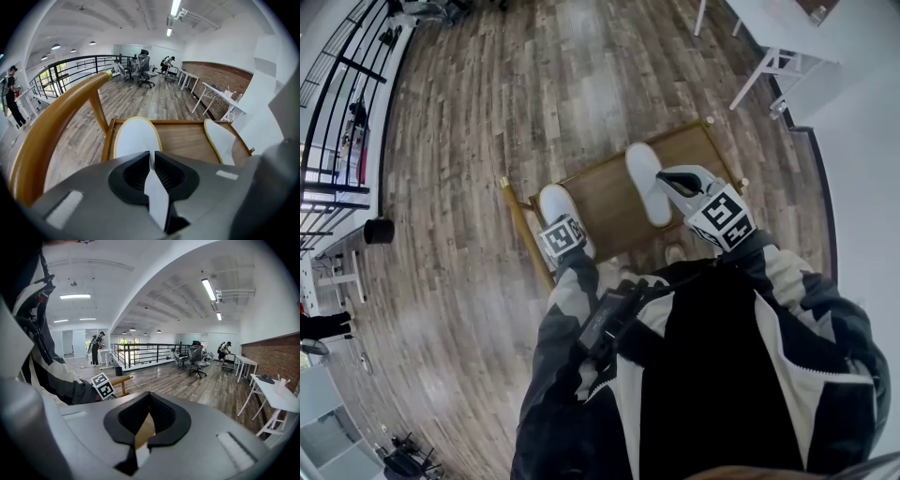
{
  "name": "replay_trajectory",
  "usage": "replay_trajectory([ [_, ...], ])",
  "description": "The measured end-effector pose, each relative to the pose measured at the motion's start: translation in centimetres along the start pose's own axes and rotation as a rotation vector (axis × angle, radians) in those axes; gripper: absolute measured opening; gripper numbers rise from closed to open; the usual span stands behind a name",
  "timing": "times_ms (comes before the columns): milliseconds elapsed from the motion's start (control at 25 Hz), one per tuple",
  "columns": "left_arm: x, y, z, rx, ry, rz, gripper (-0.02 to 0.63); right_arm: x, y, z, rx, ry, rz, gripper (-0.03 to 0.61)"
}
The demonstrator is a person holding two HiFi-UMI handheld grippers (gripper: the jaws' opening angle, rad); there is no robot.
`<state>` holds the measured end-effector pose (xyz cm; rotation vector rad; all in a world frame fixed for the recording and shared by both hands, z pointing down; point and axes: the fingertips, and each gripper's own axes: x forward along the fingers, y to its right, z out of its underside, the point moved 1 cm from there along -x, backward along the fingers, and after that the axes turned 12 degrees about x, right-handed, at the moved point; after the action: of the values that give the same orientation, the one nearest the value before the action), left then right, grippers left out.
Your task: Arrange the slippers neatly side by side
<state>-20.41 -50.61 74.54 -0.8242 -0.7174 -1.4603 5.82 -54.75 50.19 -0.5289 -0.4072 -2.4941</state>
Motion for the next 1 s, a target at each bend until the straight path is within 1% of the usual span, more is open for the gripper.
replay_trajectory([
  [80,0.1,0.3,-0.2,0.015,0.005,0.005,0.077,0.1,0.1,0.1,0.0,0.0,0.003,0.005],
  [160,0.1,0.4,-0.3,0.023,0.01,0.007,0.128,0.1,-0.1,0.1,0.001,-0.004,0.002,0.005],
  [280,-0.4,0.4,-0.6,0.034,0.024,0.008,0.165,0.2,-0.6,0.0,-0.001,-0.005,-0.006,0.005],
  [480,-1.8,1.0,-1.8,0.03,0.082,0.035,0.169,0.5,-1.2,0.0,0.0,-0.002,-0.018,0.005],
  [560,-2.7,1.3,-3.0,0.03,0.132,0.052,0.169,0.7,-1.6,-0.1,-0.002,0.001,-0.026,0.005],
  [680,-5.2,2.4,-5.9,0.022,0.245,0.087,0.174,1.0,-2.0,-0.2,0.0,0.005,-0.036,0.006],
  [840,-9.7,4.5,-10.3,0.076,0.405,0.132,0.159,1.3,-2.6,-0.4,0.012,0.016,-0.05,0.008],
  [920,-12.1,5.5,-12.1,0.114,0.477,0.157,0.131,1.5,-3.1,-0.6,0.021,0.025,-0.059,0.008],
  [1000,-14.4,6.4,-13.4,0.158,0.543,0.182,0.072,1.7,-3.6,-1.0,0.029,0.037,-0.072,0.009],
])
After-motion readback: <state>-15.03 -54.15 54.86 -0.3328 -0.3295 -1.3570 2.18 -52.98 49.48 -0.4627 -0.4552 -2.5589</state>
